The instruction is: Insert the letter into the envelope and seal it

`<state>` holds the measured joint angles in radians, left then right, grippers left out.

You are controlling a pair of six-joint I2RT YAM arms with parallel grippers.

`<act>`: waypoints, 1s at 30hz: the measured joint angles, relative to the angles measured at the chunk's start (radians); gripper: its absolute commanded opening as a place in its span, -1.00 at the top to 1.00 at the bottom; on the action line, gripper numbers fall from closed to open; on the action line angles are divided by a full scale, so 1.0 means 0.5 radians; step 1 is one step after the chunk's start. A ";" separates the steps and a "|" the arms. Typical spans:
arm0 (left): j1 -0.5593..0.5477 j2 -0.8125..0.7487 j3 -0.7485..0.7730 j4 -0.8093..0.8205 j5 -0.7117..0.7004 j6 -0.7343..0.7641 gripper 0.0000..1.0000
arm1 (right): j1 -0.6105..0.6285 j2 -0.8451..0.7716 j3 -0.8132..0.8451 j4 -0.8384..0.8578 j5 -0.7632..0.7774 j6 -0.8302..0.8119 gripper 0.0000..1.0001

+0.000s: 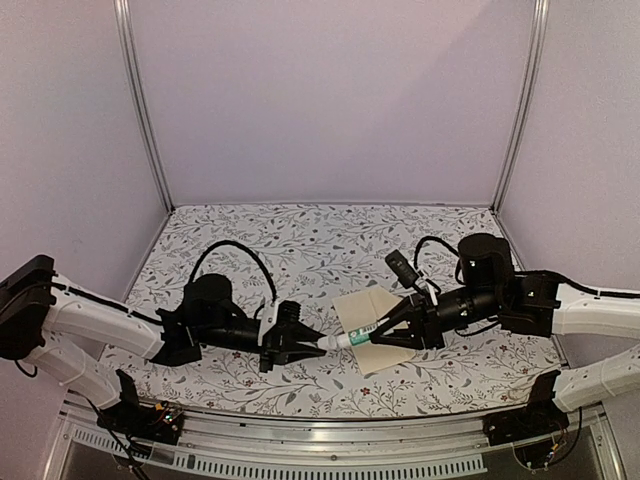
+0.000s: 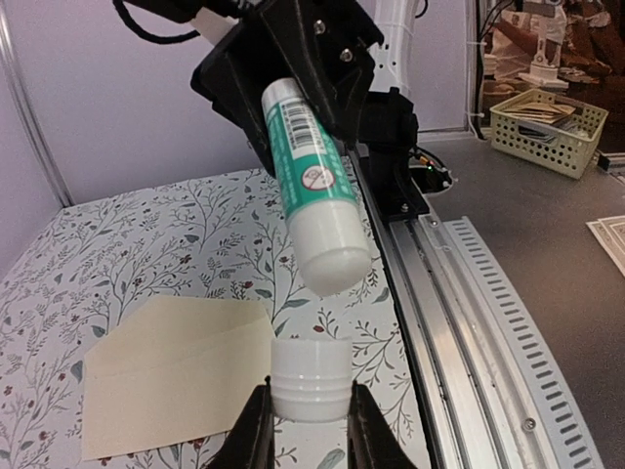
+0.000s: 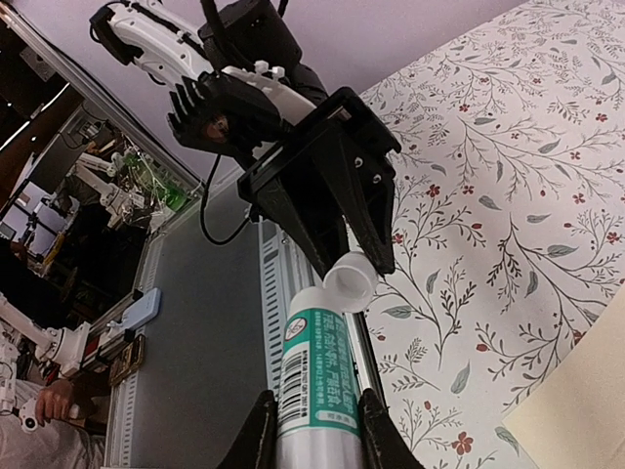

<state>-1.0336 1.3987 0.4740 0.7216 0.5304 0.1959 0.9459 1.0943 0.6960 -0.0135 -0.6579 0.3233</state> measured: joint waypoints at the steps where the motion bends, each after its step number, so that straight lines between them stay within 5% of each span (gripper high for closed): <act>1: 0.002 0.002 0.000 0.014 0.011 0.003 0.85 | 0.000 0.012 0.000 0.004 -0.003 0.000 1.00; 30: 0.009 0.148 0.005 0.124 0.095 -0.011 0.84 | 0.000 0.137 0.000 0.039 -0.013 -0.002 1.00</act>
<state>-1.0290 1.4727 0.4763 0.7834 0.5777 0.1902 0.9459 1.1629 0.6960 0.0059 -0.6643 0.3225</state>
